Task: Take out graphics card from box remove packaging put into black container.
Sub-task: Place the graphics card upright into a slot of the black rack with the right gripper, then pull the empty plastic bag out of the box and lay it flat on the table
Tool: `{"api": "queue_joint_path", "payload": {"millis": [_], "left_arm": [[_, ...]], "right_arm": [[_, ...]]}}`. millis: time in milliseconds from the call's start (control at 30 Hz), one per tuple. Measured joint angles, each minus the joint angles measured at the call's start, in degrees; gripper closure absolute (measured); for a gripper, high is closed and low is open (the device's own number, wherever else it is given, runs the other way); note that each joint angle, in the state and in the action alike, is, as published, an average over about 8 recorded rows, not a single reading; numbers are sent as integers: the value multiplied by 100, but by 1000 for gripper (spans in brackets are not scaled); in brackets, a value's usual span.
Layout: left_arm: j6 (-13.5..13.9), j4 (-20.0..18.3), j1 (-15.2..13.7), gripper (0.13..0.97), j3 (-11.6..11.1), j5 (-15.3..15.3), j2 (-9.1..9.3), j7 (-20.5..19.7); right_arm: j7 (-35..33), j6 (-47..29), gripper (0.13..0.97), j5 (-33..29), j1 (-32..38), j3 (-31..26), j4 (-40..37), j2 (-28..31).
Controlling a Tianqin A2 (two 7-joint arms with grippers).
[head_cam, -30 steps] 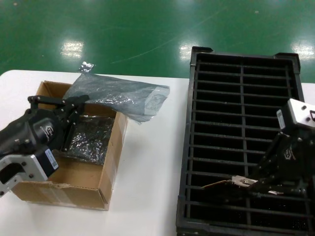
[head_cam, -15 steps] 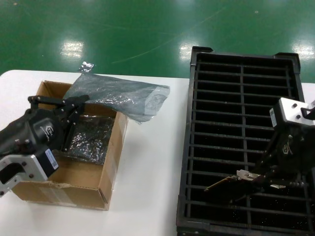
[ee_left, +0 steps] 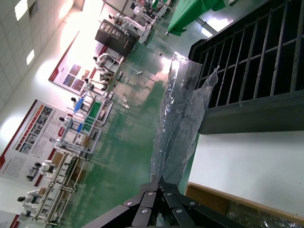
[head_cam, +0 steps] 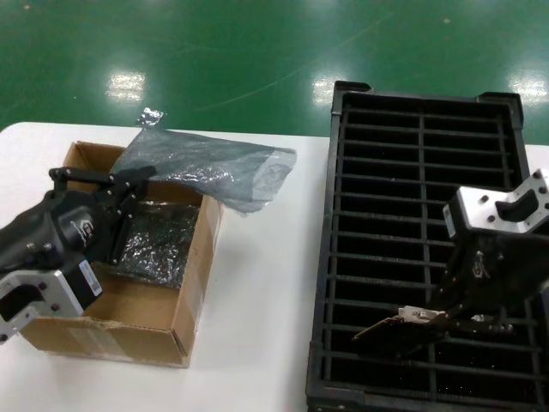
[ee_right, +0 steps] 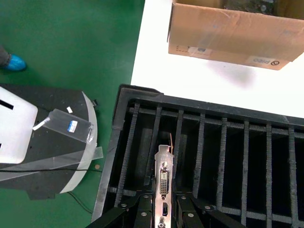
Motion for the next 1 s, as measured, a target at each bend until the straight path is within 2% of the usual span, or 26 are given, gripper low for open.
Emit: {"api": "queue_joint_path", "payload": {"millis": [467, 767, 1000], "left_arm": [[0, 0, 0, 958, 0, 0, 0, 0], [0, 0, 0, 958, 0, 0, 0, 0], [0, 0, 0, 958, 0, 0, 0, 0]], "right_arm": [[-62, 1, 890, -71, -110, 31, -18, -227], [-36, 1, 805, -43, -123, 120, 107, -194], [-59, 34, 673, 88, -281, 389, 327, 55]]}}
